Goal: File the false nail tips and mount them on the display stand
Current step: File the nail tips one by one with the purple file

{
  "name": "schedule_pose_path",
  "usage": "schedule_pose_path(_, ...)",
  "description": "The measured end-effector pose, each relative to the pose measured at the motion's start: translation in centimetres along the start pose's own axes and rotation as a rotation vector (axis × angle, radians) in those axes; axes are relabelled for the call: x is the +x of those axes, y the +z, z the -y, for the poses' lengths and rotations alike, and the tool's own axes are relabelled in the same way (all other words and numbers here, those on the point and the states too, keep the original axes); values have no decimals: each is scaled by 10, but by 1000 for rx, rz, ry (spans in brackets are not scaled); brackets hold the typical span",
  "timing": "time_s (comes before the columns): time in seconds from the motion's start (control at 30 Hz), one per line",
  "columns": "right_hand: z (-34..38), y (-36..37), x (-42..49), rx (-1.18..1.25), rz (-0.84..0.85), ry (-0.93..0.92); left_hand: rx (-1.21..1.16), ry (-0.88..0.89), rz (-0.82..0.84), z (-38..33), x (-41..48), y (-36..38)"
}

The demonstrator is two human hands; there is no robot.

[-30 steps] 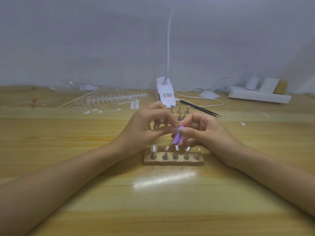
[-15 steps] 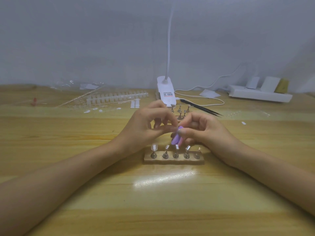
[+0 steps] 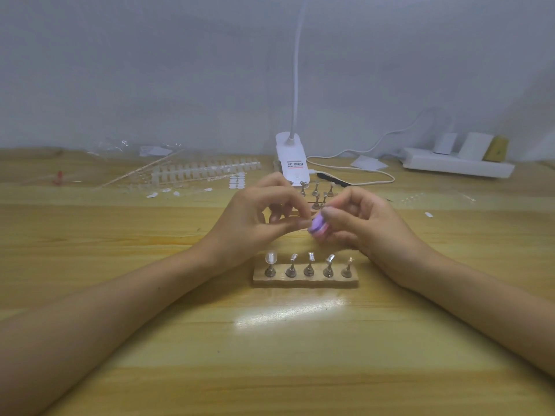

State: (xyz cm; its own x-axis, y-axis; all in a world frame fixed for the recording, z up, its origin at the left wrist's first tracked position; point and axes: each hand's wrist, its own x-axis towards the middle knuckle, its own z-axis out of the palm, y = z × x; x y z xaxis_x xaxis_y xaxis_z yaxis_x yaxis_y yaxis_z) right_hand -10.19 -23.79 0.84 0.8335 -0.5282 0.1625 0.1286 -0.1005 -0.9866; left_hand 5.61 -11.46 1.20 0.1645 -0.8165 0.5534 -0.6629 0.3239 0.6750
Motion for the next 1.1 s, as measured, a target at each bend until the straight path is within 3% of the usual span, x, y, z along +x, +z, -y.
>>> schedule_pose_path(0.2, 1, -5, 3, 59, 44, 34, -16, -2, 15, -1, -1, 0)
schedule_pose_path(0.33, 2, -2, 0, -94, 166, 7, -13, -27, -14, -1, -1, -1)
schedule_pose_path(0.47, 0, -3, 0, 30, 0, -15, -12, -18, 15, -1, 0, 0)
schedule_pose_path(0.6, 2, -1, -1, -69, 137, 10, -16, -34, 0, -1, 0, -1)
schedule_pose_path(0.73, 1, -3, 1, 48, -7, -5, -17, -30, 2, -1, 0, 0)
schedule_pose_path(0.83, 2, -1, -1, -63, 129, 14, -19, -24, 9, -1, 0, -1)
schedule_pose_path(0.93, 0, -3, 1, 25, 2, -1, -22, -26, 13, 0, 0, 0)
schedule_pose_path(1.07, 1, 0, 0, -70, 117, 18, -22, -29, 11, 0, 0, 0)
schedule_pose_path(1.1, 1, 0, 0, -45, 79, 12, -23, -28, 10, 0, 1, 0)
